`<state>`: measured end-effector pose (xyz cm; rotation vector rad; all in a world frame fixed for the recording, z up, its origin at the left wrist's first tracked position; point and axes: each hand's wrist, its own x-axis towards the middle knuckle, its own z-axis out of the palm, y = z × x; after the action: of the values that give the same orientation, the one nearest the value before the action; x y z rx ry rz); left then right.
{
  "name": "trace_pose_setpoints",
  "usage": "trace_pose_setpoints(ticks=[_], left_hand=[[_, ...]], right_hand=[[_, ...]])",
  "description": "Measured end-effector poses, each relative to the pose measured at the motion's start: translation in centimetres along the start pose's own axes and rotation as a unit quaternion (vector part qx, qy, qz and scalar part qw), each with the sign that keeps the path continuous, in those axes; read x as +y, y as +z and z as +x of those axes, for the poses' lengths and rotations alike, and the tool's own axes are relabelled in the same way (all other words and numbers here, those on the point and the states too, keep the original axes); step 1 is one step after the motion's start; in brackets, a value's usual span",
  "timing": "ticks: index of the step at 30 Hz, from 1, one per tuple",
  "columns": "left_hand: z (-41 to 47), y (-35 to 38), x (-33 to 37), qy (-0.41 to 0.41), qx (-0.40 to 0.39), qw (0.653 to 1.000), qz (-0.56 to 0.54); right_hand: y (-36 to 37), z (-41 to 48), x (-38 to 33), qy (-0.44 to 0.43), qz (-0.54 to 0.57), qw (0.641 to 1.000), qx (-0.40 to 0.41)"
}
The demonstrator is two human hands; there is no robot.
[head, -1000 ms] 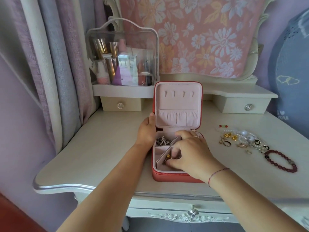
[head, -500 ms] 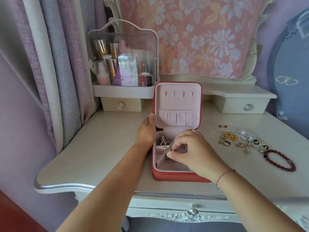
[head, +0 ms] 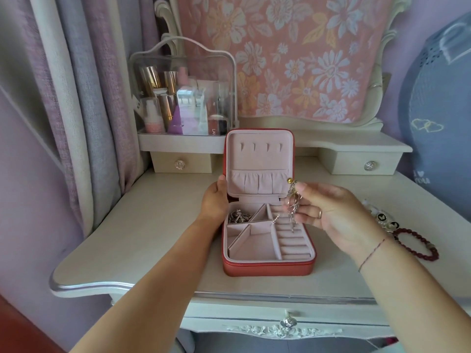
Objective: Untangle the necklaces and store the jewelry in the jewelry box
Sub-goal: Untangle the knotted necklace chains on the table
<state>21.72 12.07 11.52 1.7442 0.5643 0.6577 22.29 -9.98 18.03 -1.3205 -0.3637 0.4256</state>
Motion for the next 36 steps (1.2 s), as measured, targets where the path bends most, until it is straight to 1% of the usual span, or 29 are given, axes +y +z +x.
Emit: trace_pose_setpoints(ticks=[5, 10, 13, 16, 18, 22, 25, 29, 32, 36], left_hand=[[0.8, -1.8, 0.1, -0.013, 0.017, 1.000, 0.003], [2.0, -4.7, 0.0, -0.013, 0.004, 0.999, 0.038], [2.8, -7.3, -0.1, -0.023, 0.013, 0.996, 0.090], [3.8, -10.5, -0.3, -0.050, 0.024, 0.990, 0.127], [4.2, -12.2, -0.1, -0.051, 0.026, 0.987, 0.152], [5.0, -14.7, -0.6, -0.063, 0.039, 0.989, 0.131], [4.9, -15.5, -1.5, -0.077, 0.039, 0.992, 0.094], [4.5, -15.5, -1.5, -0.059, 0.037, 0.992, 0.107], [4.4, -15.8, -1.7, -0.055, 0.027, 0.993, 0.098], [4.2, -16.1, -1.8, -0.051, 0.024, 0.998, 0.040]], right_hand=[[-1.6, 0.7, -1.9, -0.020, -0.009, 1.000, 0.020], [-1.9, 1.8, -0.8, 0.010, -0.043, 0.998, 0.034], [-1.6, 2.4, 0.6, 0.027, -0.065, 0.997, 0.035], [-0.9, 2.8, 1.8, 0.040, -0.076, 0.996, 0.030], [-0.3, 3.0, 2.5, 0.046, -0.078, 0.995, 0.028], [1.0, 3.2, 3.7, 0.047, -0.086, 0.995, 0.018], [1.4, 3.5, 4.4, 0.034, -0.110, 0.993, 0.019], [1.3, 3.9, 5.1, 0.014, -0.125, 0.992, 0.021], [1.1, 4.0, 5.3, 0.000, -0.131, 0.991, 0.012], [0.7, 3.8, 5.5, -0.014, -0.165, 0.986, -0.004]])
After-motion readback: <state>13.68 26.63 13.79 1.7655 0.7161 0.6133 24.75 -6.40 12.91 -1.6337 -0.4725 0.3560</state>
